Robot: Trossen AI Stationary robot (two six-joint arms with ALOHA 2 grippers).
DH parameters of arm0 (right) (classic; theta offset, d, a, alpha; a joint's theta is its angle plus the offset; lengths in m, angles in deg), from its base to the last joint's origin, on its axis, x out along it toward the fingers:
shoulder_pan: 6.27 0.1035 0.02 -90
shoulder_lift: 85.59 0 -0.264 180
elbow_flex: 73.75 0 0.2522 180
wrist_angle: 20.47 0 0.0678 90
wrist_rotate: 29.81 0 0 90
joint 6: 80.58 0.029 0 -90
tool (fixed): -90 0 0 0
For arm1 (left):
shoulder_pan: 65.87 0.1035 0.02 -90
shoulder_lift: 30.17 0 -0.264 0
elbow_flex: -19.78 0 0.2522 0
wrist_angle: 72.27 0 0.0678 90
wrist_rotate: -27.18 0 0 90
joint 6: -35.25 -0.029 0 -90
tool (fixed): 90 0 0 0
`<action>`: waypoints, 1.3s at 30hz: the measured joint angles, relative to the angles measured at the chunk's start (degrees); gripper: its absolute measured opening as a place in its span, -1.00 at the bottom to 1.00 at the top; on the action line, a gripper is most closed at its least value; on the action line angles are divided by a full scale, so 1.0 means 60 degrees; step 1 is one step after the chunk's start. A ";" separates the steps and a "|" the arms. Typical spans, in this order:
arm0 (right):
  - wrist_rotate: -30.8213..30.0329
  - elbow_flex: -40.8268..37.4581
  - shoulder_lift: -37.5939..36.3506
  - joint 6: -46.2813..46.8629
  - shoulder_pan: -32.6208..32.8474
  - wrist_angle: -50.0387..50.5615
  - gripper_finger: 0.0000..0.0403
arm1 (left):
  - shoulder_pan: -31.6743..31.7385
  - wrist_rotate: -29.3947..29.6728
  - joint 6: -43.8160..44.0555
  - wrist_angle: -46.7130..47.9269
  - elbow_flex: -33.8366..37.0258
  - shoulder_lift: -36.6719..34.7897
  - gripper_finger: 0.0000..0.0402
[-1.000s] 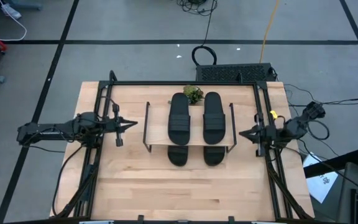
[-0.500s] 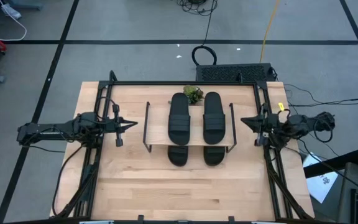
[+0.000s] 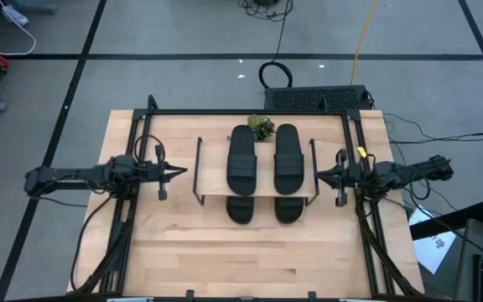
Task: Pick and place slides into the shelf
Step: Return to Home Position
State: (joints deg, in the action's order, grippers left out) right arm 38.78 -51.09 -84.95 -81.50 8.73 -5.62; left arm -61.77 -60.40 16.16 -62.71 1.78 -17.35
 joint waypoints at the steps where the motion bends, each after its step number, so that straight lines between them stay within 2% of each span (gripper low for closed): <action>1: 0.0113 -0.0039 0.0000 -0.0098 0.0000 0.0004 -1.00 | 0.0000 -0.0001 0.0105 -0.0128 0.0124 -0.0083 -1.00; 7: 0.1080 -0.0050 -0.0095 -0.0814 0.0011 -0.0164 -1.00 | 0.0000 -0.0131 0.0470 -0.0194 0.0609 -0.0576 -1.00; 17: 0.2344 -0.0050 -0.0091 -0.0774 0.0057 0.0237 -1.00 | 0.0000 -0.0169 0.0933 0.0526 0.0597 -0.1169 -1.00; 26: 0.2161 -0.0146 -0.0091 -0.0630 0.0692 0.0079 -1.00 | 0.0000 -0.0169 0.0819 0.0581 0.0591 -0.1158 -1.00; 29: 0.1853 -0.0148 -0.0089 -0.0546 0.0763 0.0186 -1.00 | 0.0000 -0.0165 0.0841 0.0590 0.0591 -0.1158 -1.00; 39: 0.1972 -0.0148 -0.0091 -0.0554 0.0769 0.0066 -1.00 | 0.0004 -0.0161 0.1304 0.0602 0.0591 -0.1158 -1.00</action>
State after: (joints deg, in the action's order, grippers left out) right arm 50.61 -51.97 -85.49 -84.82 13.35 -5.23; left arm -61.75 -61.36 23.98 -59.10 5.33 -24.30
